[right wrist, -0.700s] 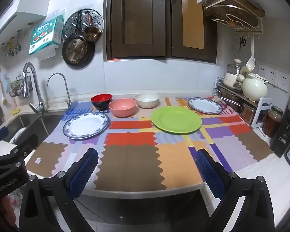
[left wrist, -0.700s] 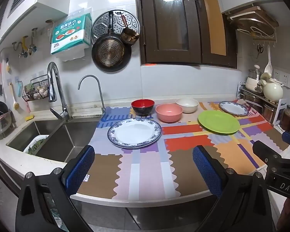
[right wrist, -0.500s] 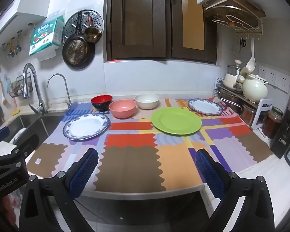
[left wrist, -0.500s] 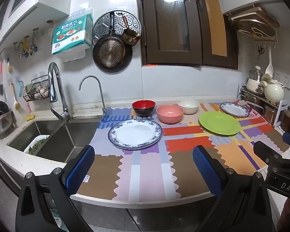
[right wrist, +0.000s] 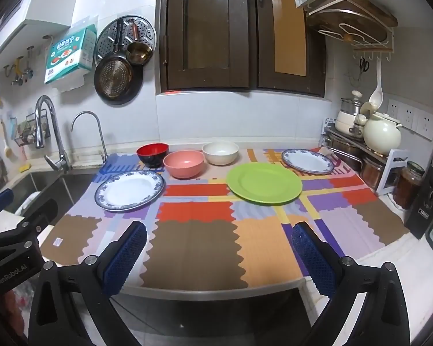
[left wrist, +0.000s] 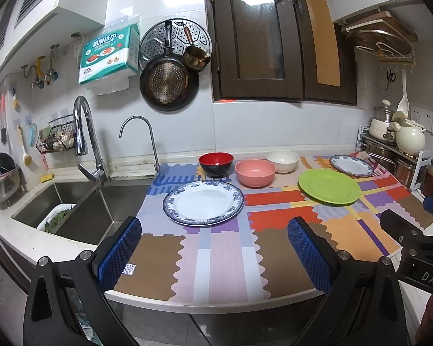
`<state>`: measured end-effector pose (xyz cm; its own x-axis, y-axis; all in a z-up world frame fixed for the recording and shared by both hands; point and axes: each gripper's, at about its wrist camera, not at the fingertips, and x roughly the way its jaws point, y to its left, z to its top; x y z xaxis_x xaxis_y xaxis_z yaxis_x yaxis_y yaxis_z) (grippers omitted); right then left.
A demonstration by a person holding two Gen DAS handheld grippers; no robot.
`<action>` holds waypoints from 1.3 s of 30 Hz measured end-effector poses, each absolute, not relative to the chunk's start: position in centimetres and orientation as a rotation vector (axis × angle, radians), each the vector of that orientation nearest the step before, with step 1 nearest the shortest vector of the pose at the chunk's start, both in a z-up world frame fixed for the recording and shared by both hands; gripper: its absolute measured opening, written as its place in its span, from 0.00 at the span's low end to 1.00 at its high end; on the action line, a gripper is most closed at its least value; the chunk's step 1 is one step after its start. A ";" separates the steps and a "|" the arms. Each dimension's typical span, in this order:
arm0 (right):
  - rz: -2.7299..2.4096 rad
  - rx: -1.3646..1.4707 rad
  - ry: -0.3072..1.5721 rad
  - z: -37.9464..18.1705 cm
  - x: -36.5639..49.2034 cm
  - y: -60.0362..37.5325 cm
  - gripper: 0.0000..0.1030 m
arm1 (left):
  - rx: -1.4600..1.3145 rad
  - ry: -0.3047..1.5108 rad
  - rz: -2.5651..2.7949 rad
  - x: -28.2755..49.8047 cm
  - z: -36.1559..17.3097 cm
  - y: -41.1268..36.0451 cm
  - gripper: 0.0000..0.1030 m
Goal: Organize plates and bowls
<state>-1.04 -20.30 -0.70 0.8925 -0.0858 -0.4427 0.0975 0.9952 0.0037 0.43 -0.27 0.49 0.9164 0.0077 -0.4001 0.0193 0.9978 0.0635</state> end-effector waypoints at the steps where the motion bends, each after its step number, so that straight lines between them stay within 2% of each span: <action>1: -0.094 0.026 0.458 -0.7 -1.0 -20.3 0.99 | 0.067 0.412 -0.007 0.4 0.5 -0.3 1.00; 39: -0.091 0.019 0.440 0.0 -1.4 -20.4 0.99 | 0.069 0.402 0.001 0.2 1.1 -0.3 1.00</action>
